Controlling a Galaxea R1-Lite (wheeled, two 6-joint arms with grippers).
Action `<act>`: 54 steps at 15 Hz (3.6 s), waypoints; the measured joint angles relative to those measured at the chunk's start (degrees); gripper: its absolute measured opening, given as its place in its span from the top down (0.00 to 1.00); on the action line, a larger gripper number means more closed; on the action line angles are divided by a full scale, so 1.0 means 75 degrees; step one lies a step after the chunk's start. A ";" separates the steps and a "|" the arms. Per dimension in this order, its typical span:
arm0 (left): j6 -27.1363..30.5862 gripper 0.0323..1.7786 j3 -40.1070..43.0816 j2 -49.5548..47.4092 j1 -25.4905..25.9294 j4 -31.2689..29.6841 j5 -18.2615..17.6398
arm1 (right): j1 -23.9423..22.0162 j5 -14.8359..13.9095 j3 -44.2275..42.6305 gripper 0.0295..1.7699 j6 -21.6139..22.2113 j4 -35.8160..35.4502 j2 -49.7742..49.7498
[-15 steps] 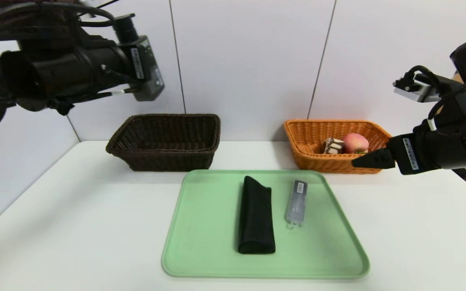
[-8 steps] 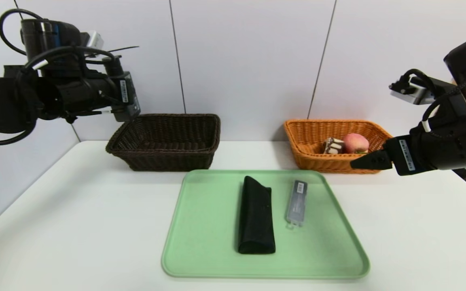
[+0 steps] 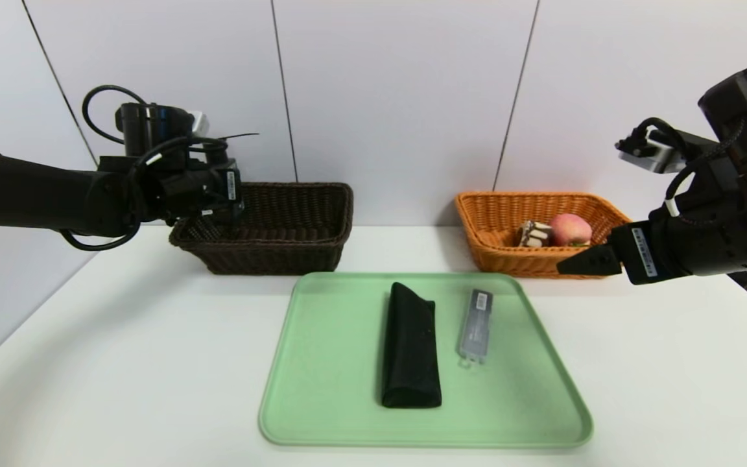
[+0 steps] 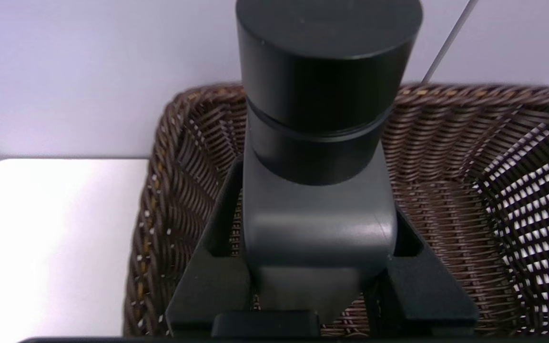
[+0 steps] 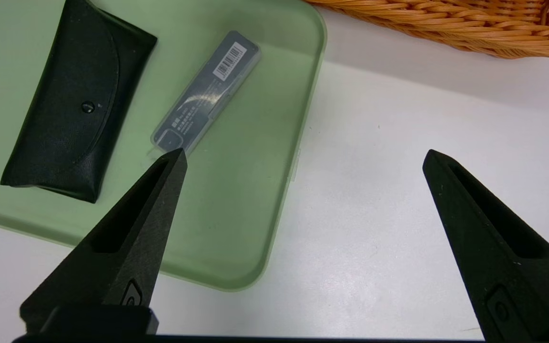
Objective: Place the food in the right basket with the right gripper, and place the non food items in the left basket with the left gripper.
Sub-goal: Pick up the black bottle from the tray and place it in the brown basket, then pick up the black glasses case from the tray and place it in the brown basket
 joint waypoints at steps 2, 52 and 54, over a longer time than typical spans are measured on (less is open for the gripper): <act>0.0003 0.67 -0.0057 0.0202 0.0007 0.0000 0.0000 | 0.0000 0.0000 0.0000 0.03 0.0007 -0.0002 0.0047; -0.3121 0.05 -0.4364 0.0962 -0.6451 0.9052 0.1647 | -0.0089 -0.0309 0.0533 0.03 0.2040 -0.0171 0.0515; -0.2848 0.05 -0.4367 0.1139 -0.6451 0.8787 0.1892 | -0.0093 -0.0302 0.0967 0.03 0.2068 -0.0600 0.0466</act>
